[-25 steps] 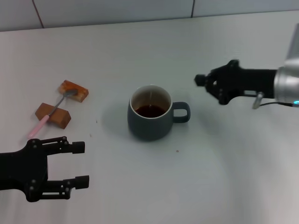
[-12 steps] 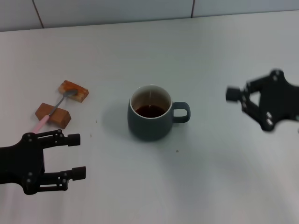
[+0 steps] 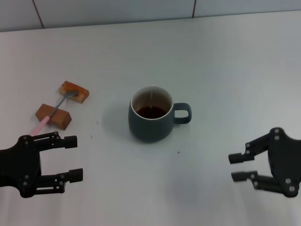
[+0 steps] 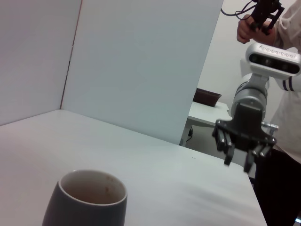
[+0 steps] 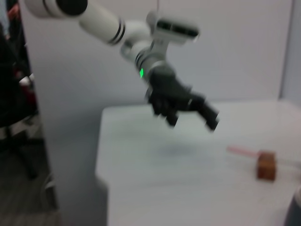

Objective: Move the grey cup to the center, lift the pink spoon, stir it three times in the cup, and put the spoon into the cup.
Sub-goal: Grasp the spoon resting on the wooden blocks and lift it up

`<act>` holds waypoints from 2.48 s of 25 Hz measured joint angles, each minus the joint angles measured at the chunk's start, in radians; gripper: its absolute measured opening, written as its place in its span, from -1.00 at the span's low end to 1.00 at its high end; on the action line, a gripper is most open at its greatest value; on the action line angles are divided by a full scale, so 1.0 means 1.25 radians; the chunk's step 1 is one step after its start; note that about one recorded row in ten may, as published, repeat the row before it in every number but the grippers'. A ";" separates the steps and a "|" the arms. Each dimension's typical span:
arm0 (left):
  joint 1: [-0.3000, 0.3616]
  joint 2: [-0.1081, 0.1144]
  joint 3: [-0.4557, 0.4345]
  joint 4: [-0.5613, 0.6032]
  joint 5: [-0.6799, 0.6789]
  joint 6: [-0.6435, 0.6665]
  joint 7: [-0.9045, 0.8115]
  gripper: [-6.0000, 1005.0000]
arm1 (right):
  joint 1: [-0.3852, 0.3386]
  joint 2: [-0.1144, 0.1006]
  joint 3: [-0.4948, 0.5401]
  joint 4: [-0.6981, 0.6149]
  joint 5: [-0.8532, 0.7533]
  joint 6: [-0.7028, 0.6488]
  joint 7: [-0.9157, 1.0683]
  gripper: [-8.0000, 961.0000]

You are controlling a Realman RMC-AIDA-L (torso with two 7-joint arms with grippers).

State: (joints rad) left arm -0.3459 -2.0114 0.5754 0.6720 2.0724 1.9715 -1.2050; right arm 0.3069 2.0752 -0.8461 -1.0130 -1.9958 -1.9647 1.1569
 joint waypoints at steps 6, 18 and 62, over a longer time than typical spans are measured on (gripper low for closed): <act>0.002 0.001 0.000 -0.004 0.002 0.002 -0.001 0.56 | 0.048 0.000 -0.003 0.002 -0.087 -0.027 0.046 -0.22; 0.010 0.002 0.000 -0.007 0.005 0.004 -0.001 0.56 | 0.070 -0.002 -0.052 0.001 -0.130 -0.033 0.052 0.45; 0.091 0.029 -0.232 -0.190 0.001 -0.119 -0.655 0.52 | 0.094 -0.005 -0.043 -0.008 -0.129 -0.038 0.058 0.45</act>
State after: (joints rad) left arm -0.2321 -1.9746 0.2856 0.4343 2.0736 1.8232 -2.0234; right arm 0.4248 2.0692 -0.8994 -1.0229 -2.1567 -2.0126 1.2295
